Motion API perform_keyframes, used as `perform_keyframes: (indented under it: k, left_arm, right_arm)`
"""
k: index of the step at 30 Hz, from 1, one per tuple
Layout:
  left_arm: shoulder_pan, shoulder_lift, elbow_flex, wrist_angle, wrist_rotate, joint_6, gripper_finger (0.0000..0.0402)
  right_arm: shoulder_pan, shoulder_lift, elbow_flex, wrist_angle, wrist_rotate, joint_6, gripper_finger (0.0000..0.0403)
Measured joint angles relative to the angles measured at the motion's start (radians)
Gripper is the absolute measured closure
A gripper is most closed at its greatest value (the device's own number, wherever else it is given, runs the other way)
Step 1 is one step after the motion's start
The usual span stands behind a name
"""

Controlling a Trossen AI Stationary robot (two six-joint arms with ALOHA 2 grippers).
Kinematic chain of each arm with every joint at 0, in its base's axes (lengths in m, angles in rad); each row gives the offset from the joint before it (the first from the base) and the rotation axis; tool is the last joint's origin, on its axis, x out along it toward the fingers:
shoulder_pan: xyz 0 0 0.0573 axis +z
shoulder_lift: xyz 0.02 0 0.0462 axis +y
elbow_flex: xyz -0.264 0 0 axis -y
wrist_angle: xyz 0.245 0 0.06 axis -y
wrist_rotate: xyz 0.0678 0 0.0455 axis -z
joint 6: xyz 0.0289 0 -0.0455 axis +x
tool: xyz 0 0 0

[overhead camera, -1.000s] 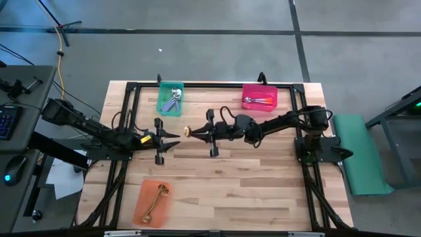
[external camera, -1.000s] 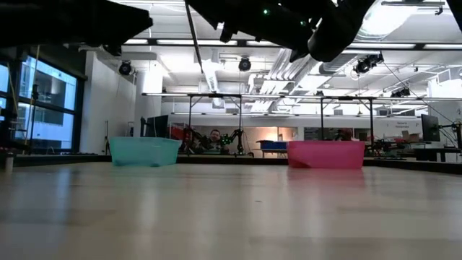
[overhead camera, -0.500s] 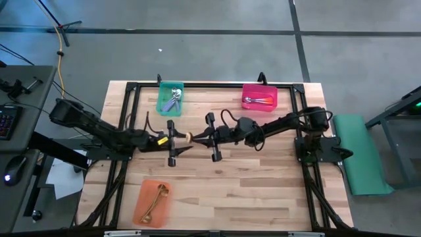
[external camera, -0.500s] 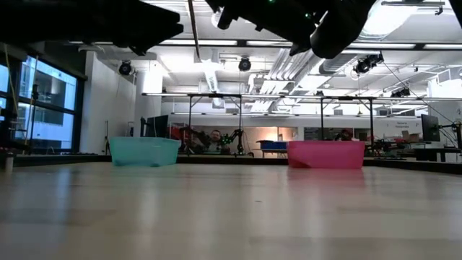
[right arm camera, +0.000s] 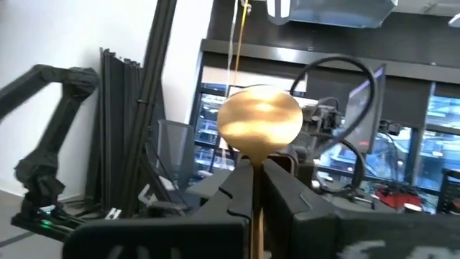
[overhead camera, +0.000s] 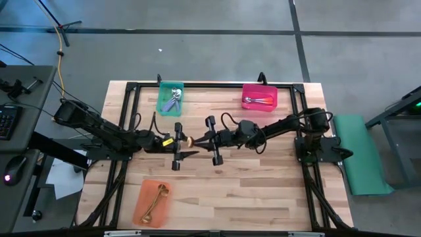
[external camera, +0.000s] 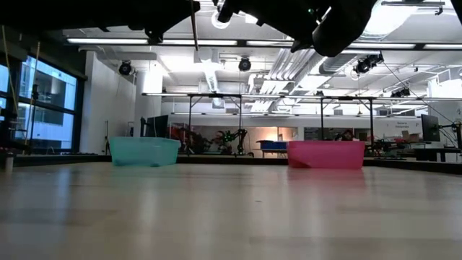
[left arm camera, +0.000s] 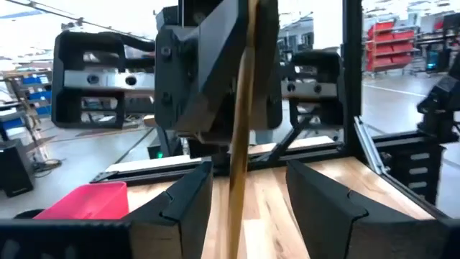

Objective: Sort silverware by color (type)
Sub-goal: Put the gold spoon into the orange bin

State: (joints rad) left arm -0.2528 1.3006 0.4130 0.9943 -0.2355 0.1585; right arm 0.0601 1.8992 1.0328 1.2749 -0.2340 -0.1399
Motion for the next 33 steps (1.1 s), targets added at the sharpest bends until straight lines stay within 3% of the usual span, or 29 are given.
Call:
perform_keyframes:
  k: [5,13,21,29,33]
  left_arm:
    - [0.02,0.0,0.022,0.0,-0.01,-0.017,0.0271]
    - [0.031,-0.003,0.023,-0.013,-0.008,0.003,0.0387]
    - [0.003,-0.109,0.022,-0.228,-0.066,-0.087,0.0392]
    - [-0.06,-0.324,0.024,-0.64,-0.173,-0.299,0.0392]
    - [-0.099,-0.399,0.029,-0.851,-0.24,-0.418,0.0392]
  right_arm:
    - [0.002,0.0,0.0,-0.014,0.024,-0.019,0.0403]
    - [0.001,0.0,0.0,-0.039,0.029,-0.019,0.0403]
    - [0.005,0.0,0.002,-0.092,0.126,-0.014,0.0392]
    - [0.005,-0.03,0.002,-0.224,0.223,-0.025,0.0309]
    - [0.007,-0.08,0.001,-0.403,0.356,-0.078,0.0291]
